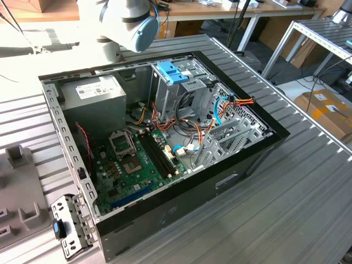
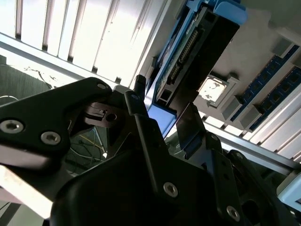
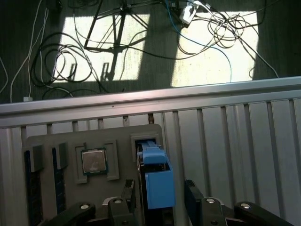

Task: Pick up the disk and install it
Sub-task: 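Pick up the disk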

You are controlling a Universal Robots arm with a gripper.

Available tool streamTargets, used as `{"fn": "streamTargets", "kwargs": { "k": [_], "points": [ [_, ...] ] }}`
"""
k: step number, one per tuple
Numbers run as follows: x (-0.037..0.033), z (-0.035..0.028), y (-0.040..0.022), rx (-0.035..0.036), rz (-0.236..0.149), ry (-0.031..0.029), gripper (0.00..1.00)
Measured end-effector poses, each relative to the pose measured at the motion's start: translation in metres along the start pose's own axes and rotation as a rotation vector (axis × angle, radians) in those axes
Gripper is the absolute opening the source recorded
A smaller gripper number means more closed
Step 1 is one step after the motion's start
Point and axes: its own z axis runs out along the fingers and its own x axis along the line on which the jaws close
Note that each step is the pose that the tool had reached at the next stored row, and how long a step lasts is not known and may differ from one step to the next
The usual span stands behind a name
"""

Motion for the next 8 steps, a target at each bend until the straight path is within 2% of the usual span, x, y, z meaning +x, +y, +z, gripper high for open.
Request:
{"fn": "streamTargets", "kwargs": {
  "k": [3, 8],
  "points": [
    [0.0000, 0.0000, 0.0000, -0.0003, -0.003, 0.0002, 0.54],
    [0.0000, 0.0000, 0.0000, -0.0013, -0.037, 0.0022, 0.54]
  ]
}}
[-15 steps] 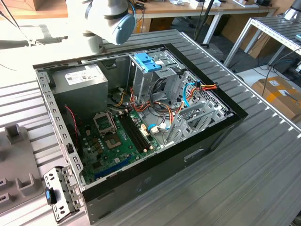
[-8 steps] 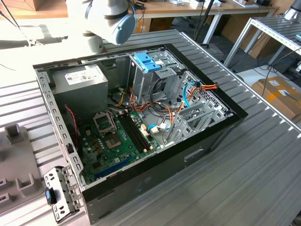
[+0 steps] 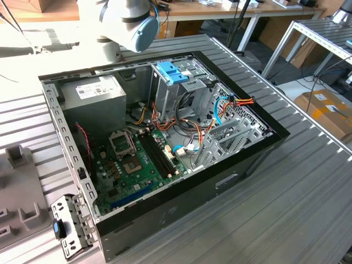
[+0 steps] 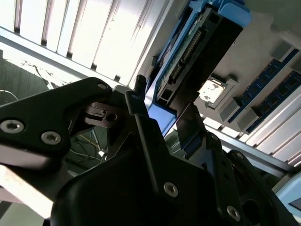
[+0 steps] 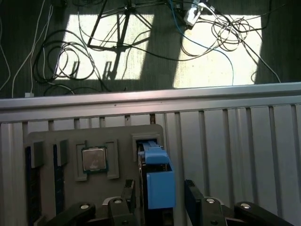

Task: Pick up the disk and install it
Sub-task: 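Pick up the disk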

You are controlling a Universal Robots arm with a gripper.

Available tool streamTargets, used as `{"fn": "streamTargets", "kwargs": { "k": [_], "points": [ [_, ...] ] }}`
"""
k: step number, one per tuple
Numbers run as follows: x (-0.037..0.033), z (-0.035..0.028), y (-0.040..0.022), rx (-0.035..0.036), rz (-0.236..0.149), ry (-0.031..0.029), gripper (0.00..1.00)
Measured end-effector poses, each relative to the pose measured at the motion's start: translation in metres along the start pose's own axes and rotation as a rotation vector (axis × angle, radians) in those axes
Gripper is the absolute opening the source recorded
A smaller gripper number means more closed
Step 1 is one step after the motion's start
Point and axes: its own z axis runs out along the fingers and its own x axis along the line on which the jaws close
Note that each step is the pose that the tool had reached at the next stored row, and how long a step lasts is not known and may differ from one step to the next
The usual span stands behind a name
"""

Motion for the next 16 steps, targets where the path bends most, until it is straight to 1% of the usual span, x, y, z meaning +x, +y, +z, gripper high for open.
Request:
{"fn": "streamTargets", "kwargs": {
  "k": [8, 16],
  "points": [
    [0.0000, 0.0002, -0.0001, -0.0003, -0.007, 0.0005, 0.54],
    [0.0001, 0.0043, -0.0003, -0.0002, -0.007, 0.0004, 0.54]
  ]
}}
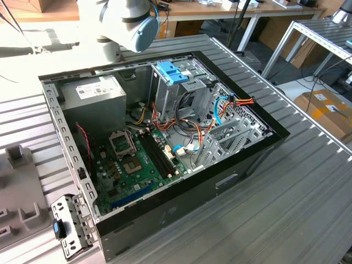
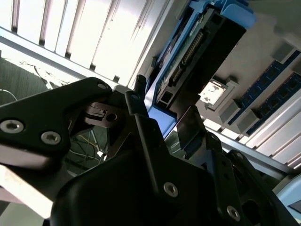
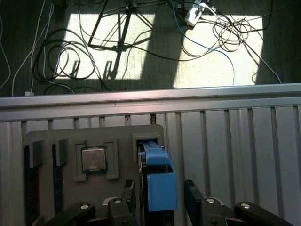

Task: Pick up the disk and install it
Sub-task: 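Pick up the disk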

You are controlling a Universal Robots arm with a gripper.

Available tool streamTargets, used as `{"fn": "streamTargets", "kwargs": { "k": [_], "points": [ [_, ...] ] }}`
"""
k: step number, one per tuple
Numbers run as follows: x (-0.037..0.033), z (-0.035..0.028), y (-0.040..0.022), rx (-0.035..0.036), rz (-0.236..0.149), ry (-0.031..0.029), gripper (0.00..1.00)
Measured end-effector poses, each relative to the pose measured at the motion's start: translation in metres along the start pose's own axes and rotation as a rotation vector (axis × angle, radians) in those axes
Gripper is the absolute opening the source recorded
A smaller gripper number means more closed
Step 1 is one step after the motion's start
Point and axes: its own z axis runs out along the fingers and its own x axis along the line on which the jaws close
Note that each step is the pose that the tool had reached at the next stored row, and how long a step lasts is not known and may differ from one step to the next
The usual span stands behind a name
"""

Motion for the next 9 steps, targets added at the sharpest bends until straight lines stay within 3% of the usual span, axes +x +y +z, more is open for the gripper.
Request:
{"fn": "streamTargets", "kwargs": {
  "k": [9],
  "points": [
    [0.0001, 0.0041, -0.0002, 0.0000, 0.000, 0.0000, 0.54]
  ]
}}
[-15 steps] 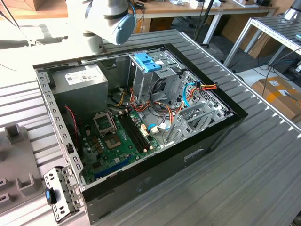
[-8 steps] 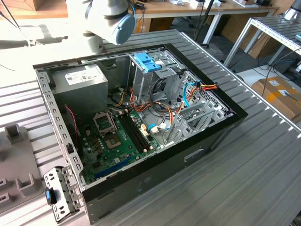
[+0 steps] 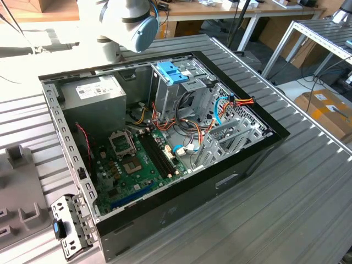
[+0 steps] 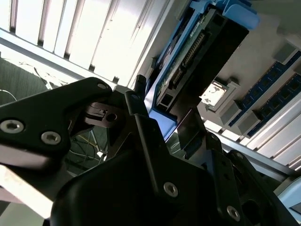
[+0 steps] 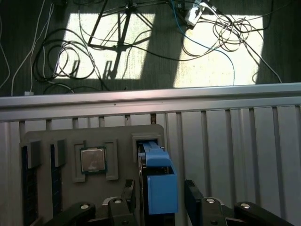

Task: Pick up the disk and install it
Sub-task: 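Pick up the disk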

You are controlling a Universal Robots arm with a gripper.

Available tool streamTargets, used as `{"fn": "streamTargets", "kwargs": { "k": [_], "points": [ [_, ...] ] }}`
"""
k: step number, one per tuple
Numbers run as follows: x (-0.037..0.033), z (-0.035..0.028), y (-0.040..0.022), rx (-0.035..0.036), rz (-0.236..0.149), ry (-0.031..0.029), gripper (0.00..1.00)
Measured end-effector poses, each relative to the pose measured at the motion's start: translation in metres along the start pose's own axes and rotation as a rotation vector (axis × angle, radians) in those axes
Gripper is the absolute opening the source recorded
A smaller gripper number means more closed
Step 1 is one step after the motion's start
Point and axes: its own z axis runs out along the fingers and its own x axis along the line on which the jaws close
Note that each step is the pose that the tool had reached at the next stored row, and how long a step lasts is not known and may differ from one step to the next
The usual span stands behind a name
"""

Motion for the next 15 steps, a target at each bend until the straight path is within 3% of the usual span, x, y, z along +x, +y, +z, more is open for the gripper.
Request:
{"fn": "streamTargets", "kwargs": {
  "k": [3, 4, 5, 6, 15],
  "points": [
    [0.0000, 0.0011, -0.0001, 0.0000, 0.000, 0.0000, 0.54],
    [0.0002, 0.0051, 0.0009, 0.0001, 0.000, 0.0000, 0.54],
    [-0.0004, 0.0073, 0.0021, -0.0008, -0.032, 0.0024, 0.54],
    [-0.0043, 0.0127, 0.0084, -0.0016, -0.059, 0.0042, 0.54],
    [-0.0042, 0.0189, 0.0082, -0.0024, -0.083, 0.0057, 0.54]
  ]
}}
